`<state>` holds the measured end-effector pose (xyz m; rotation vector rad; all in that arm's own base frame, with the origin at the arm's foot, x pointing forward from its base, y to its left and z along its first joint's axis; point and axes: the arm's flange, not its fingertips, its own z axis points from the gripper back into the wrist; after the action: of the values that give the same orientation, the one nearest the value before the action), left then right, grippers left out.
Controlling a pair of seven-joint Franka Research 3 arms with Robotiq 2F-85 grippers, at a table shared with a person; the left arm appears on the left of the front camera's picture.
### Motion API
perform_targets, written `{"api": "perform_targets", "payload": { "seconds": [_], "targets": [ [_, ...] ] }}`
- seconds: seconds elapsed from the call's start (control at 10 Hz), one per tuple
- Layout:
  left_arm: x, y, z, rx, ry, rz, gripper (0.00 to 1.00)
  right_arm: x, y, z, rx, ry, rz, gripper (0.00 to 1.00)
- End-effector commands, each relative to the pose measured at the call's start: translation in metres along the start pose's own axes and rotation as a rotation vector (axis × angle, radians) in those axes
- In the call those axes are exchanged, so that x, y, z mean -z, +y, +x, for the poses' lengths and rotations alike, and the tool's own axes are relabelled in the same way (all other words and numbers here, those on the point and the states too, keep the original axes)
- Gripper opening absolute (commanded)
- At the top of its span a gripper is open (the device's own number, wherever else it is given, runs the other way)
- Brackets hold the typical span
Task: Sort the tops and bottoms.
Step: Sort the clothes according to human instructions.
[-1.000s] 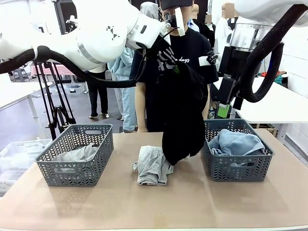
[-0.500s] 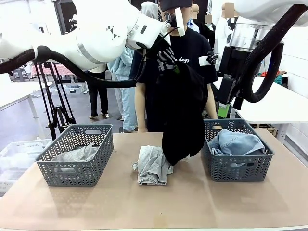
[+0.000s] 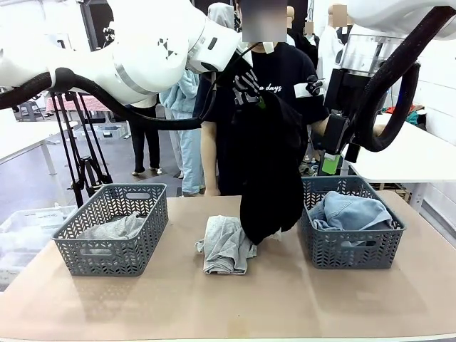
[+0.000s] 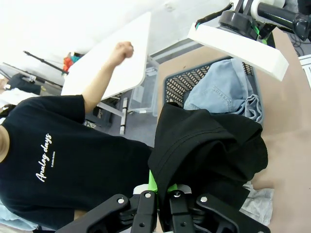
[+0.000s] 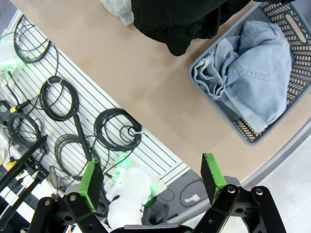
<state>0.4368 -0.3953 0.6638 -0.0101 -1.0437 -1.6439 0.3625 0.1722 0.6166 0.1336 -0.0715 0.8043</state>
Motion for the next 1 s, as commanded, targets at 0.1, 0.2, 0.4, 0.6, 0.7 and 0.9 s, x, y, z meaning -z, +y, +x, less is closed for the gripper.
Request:
{"api": "perform_targets", "payload": {
  "seconds": [0.1,0.2,0.4,0.6,0.7,0.9],
  "targets": [
    [-0.0063,0.0013,0.0014,-0.006,-0.017,-0.005,0.0,0.0007,0.0003,-0.003,0.001,0.01,-0.004,1.0],
    [-0.0063,0.0013,0.0014,-0.006,-0.017,-0.005,0.0,0.0007,0.0003,-0.003,0.001,0.01,-0.004,1.0],
    [-0.0063,0.0013,0.0014,-0.006,-0.017,-0.005,0.0,0.0007,0.0003,-0.003,0.001,0.01,-0.004,1.0],
    [-0.0063,0.0013,0.0014,-0.006,-0.017,-0.005,0.0,0.0007,0.0003,-0.003,0.001,0.01,-0.004,1.0],
    [-0.0063,0.0013,0.0014,-0.006,-0.017,-0.005,0.0,0.0007,0.0003,-0.003,0.001,0.01,-0.004,1.0],
    [-0.0063,0.0013,0.0014,-0.006,-0.017,-0.005,0.0,0.0007,0.0003,-0.003,0.001,0.01,-0.004,1.0]
  ]
}}
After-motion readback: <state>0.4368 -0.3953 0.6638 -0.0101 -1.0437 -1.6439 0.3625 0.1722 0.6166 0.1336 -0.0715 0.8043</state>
